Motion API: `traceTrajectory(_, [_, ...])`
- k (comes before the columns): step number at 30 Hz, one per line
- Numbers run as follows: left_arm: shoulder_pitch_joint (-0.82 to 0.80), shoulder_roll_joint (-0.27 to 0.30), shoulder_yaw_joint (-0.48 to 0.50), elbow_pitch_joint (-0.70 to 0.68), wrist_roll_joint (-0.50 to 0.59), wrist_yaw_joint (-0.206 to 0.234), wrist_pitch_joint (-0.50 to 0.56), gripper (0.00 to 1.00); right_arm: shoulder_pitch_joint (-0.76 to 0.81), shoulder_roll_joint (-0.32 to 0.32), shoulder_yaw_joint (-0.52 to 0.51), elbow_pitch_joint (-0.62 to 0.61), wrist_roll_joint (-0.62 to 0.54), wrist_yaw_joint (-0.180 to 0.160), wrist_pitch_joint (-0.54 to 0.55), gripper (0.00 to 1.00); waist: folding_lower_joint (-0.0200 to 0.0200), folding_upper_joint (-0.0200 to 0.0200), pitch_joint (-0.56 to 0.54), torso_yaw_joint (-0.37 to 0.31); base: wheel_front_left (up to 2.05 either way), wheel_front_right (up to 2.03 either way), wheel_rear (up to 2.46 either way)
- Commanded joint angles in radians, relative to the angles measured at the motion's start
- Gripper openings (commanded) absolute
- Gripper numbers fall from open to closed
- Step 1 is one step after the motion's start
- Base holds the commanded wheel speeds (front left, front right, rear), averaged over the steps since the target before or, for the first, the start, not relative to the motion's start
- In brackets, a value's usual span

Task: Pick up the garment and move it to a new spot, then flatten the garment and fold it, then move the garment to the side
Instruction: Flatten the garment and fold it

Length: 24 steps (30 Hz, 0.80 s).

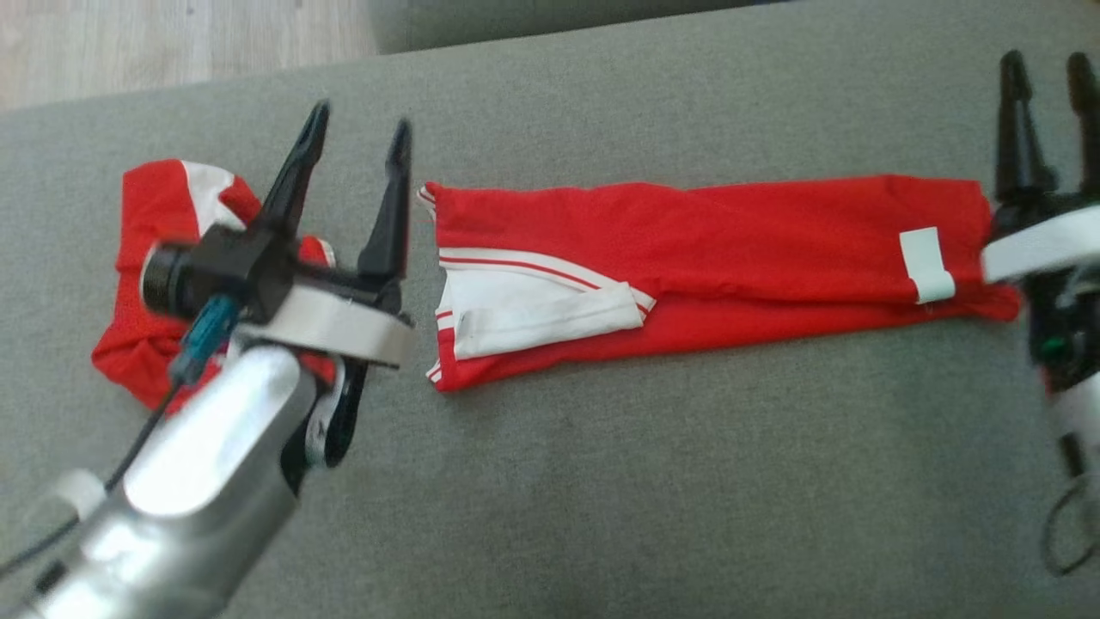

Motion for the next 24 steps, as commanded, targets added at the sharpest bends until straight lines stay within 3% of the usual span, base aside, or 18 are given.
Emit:
traceTrajectory(1, [0.008,0.014,0.076,-0.016,0.003,0.013,-0.01,1.0,0.043,0.021,-0.023,-0.047,-0.031,-0.001,-0.014,1.0,0.0001,-0.0001,-0.013,-0.003,0.0,0.0,0.0])
traceTrajectory(5, [0.122,-0.042,0.19,-0.075,0.12,0.001,-0.011,1.0,0.161,0.158,-0.165,-0.16,-0.166,-0.001,-0.019,1.0,0.0001,-0.0001,-0.03,0.002,0.0,0.0,0.0])
traceTrajectory(11, [0.322,-0.161,0.335,-0.073,0.244,-0.036,-0.012,1.0,0.354,0.329,-0.231,-0.268,-0.351,-0.001,-0.019,1.0,0.0001,-0.0001,-0.034,0.003,0.0,0.0,0.0])
traceTrajectory(13, [0.372,-0.199,0.381,-0.064,0.274,-0.058,-0.012,1.0,0.385,0.354,-0.232,-0.279,-0.376,-0.001,-0.019,1.0,0.0001,-0.0001,-0.031,0.004,0.0,0.0,0.0])
traceTrajectory(14, [0.404,-0.225,0.41,-0.052,0.309,-0.092,-0.012,1.0,0.402,0.367,-0.227,-0.281,-0.396,-0.001,-0.019,1.0,0.0001,-0.0001,-0.025,0.006,0.0,0.0,0.0])
traceTrajectory(19, [0.423,-0.274,0.478,-0.027,0.375,-0.166,-0.012,1.0,0.389,0.377,-0.252,-0.279,-0.426,-0.001,-0.02,1.0,0.0001,-0.0001,-0.009,0.017,0.0,0.0,0.0])
traceTrajectory(24, [0.413,-0.31,0.527,-0.017,0.429,-0.216,-0.012,1.0,0.315,0.382,-0.443,-0.174,-0.573,-0.001,0.002,1.0,0.0001,-0.0001,0.018,0.023,0.0,0.0,0.0])
